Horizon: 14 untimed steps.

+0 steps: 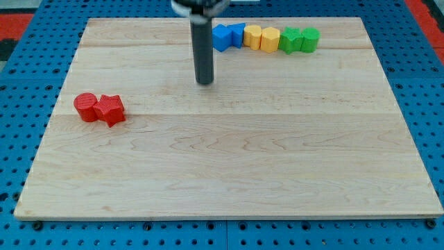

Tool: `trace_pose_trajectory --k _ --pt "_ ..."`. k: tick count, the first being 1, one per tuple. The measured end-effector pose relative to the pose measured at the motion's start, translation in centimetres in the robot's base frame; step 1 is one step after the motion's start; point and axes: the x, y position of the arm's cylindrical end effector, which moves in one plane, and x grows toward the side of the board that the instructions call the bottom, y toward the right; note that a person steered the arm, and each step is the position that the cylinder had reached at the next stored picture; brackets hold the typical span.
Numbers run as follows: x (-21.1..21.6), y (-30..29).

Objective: Push the red circle left to the blue cube

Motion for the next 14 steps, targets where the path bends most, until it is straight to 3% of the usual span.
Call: trace_pose_trajectory --k 2,3,4,5,6,7,8,9,10,12,14 --pt "2.7 -1.7" --pt "6.1 -6.1" --pt "6.1 -6.5" --pt "7.0 -11.9" --pt "7.0 -12.3" --pt "7.8 -18.2" --pt "7.8 -18.9" --pt "7.2 -18.9" --pt "2.7 -18.9" --pt "1.6 -18.9" --pt "-3.4 -18.9"
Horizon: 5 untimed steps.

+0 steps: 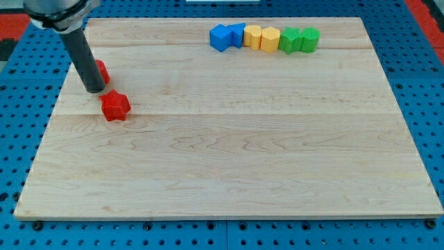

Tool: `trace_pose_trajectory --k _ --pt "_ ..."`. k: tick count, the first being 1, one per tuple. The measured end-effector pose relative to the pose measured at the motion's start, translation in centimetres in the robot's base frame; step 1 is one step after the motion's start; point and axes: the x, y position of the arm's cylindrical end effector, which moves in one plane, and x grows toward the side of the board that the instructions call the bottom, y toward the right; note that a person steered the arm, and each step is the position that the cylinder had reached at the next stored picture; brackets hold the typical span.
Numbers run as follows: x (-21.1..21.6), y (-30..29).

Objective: Push the red circle left to the blue cube

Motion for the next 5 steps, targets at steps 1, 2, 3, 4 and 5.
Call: trace_pose_trajectory --k 1,2,3,4,5 --pt "-2.1 0.0" --pt "-2.9 0.0" --pt "-2.0 -1.4" --pt "-0.5 -4.6" --pt "-0.5 -4.6"
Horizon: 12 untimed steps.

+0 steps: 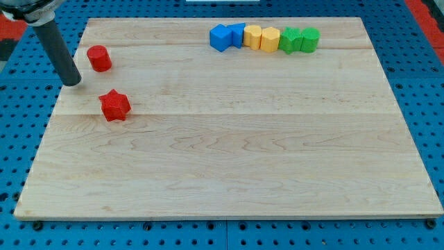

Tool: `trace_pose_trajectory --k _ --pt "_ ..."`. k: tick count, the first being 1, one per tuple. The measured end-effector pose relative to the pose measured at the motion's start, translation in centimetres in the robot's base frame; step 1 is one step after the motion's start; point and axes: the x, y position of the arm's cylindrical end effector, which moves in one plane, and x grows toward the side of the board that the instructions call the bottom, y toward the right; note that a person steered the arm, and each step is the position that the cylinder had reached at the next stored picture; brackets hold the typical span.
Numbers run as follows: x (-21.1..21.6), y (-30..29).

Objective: Push the red circle left to the blue cube

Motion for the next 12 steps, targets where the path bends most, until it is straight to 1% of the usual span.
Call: trace_pose_trajectory --k 1,3,4,6,7,8,10,11,12 --pt "-2.5 -0.3" --pt "-4.0 0.6" --pt "-6.8 4.3" --pt "-7.0 4.6" --pt "-8.5 9.3" --pt "-8.5 9.3" --pt "-9.0 17.6" --pt "-9.0 17.6" --pt "-9.0 18.9"
